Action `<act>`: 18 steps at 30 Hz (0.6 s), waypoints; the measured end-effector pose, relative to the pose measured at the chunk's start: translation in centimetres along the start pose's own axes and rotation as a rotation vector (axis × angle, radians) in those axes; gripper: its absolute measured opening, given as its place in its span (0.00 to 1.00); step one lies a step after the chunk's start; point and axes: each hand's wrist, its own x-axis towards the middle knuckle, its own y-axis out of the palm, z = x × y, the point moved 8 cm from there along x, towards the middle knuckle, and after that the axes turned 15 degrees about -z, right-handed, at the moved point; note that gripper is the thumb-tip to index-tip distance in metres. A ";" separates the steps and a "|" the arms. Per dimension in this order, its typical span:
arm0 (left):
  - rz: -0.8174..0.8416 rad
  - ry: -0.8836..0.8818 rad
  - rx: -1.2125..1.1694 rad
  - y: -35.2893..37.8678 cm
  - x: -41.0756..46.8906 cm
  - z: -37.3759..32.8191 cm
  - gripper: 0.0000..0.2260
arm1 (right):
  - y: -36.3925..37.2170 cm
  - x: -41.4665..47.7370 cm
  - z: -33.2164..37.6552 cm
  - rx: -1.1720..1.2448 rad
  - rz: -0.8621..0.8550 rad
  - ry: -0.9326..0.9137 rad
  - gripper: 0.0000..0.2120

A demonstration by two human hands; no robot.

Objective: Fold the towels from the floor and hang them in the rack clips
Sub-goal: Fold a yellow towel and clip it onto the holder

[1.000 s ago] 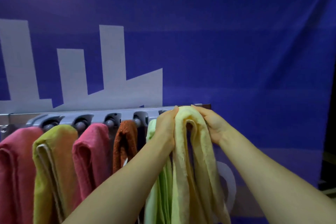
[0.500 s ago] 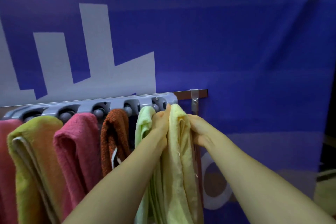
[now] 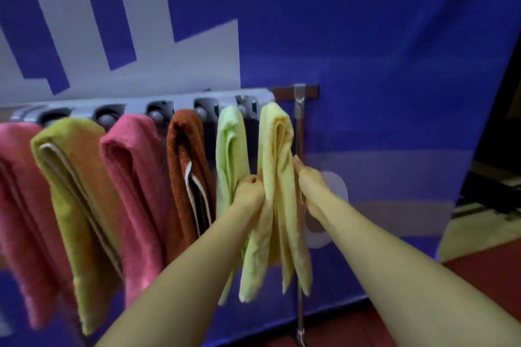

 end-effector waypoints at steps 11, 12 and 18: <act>0.178 -0.273 0.418 -2.4 -9.8 30.4 0.14 | -7.6 -9.1 -31.9 -0.519 -0.089 0.220 0.22; 0.198 -0.295 0.451 -2.7 -10.6 32.7 0.15 | -7.9 -9.7 -34.0 -0.547 -0.089 0.210 0.21; 0.261 -0.463 0.517 -4.2 -15.5 47.4 0.14 | -9.5 -15.4 -49.2 -0.797 -0.016 0.319 0.20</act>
